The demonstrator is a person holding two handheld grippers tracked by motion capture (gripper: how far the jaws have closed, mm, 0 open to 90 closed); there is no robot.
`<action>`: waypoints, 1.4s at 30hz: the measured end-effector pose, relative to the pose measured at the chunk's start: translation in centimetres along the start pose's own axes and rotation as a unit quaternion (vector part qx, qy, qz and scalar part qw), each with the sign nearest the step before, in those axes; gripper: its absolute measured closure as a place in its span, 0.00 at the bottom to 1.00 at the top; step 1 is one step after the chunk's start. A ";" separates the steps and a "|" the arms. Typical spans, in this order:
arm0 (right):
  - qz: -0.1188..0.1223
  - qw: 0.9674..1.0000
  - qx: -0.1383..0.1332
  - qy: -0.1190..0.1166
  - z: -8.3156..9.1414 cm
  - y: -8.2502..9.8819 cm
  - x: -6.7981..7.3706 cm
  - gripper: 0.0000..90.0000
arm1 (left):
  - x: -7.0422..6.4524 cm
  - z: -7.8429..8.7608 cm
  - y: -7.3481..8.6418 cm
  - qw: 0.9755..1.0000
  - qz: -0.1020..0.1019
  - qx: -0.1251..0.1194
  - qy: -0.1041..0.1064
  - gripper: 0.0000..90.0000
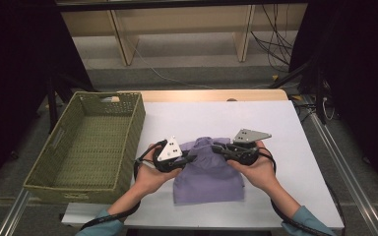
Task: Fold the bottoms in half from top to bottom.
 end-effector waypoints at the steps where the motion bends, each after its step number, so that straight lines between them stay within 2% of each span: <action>1: -0.002 1.000 0.001 -0.001 0.0 0.1 0.0 0.91 | -0.1 0.0 0.1 1.000 -0.001 0.001 0.001 0.86; 25: -0.001 0.999 0.047 -0.017 0.5 2.5 0.5 0.90 | -1.9 -0.2 1.3 0.998 -0.019 0.022 0.051 0.85; 35: -0.006 0.997 0.069 -0.024 0.7 3.4 0.7 0.87 | -2.8 -0.3 2.1 0.996 -0.036 0.036 0.073 0.84; 37: 0.001 0.997 0.077 -0.025 0.8 3.8 0.7 0.87 | -3.0 -0.3 2.3 0.995 -0.038 0.040 0.080 0.84; 41: -0.001 0.996 0.087 -0.028 1.0 4.3 0.9 0.87 | -3.3 -0.4 2.4 0.994 -0.045 0.043 0.087 0.83; 42: 0.006 0.996 0.091 -0.026 1.1 4.4 0.9 0.87 | -3.5 -0.4 2.4 0.994 -0.048 0.045 0.089 0.83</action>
Point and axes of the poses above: each handheld gripper's, and its own axes: z roughly backward along the jaws, y roughly out of its underside, x roughly to its left, the point moved 5 cm from there along -z, roughly forward along the jaws, and after that the axes turned 13 degrees about -z, right-handed, at the moved point
